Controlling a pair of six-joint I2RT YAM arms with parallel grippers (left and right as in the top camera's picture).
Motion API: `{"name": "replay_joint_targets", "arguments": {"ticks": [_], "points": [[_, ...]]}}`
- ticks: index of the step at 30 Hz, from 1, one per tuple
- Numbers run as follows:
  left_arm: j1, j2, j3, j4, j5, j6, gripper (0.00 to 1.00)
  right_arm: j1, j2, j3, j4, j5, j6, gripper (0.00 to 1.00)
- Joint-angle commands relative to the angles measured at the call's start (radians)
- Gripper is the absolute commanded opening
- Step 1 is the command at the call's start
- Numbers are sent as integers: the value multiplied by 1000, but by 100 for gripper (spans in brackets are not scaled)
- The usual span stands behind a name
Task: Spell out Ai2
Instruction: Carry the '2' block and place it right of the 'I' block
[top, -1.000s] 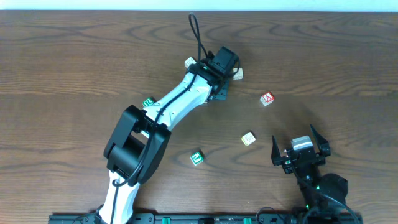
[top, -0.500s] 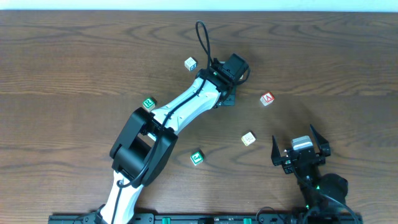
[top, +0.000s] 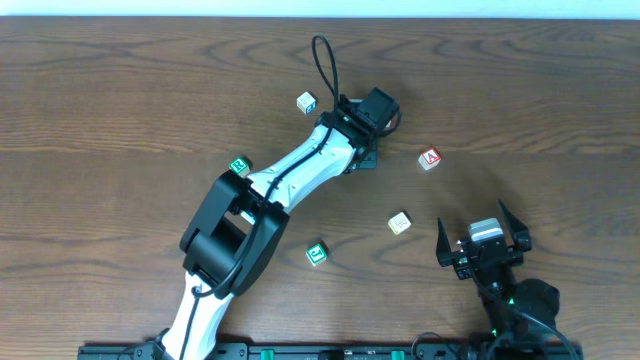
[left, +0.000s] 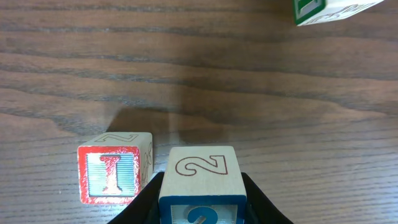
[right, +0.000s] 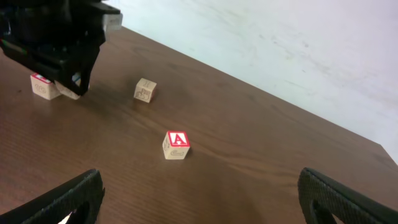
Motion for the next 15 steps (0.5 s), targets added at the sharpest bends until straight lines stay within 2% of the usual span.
{"name": "replay_joint_targets", "arguments": {"ticks": [1,9,15], "points": [[3,37,21,-2,-25,-11,6,5,-6,-3,-1,2,-8,99],[8,42,21,4,-28,-11,7,5,-6,-3,-1,2,-8,99],[8,42,21,9,-28,-11,22,5,-6,-3,-1,2,-8,99]]}}
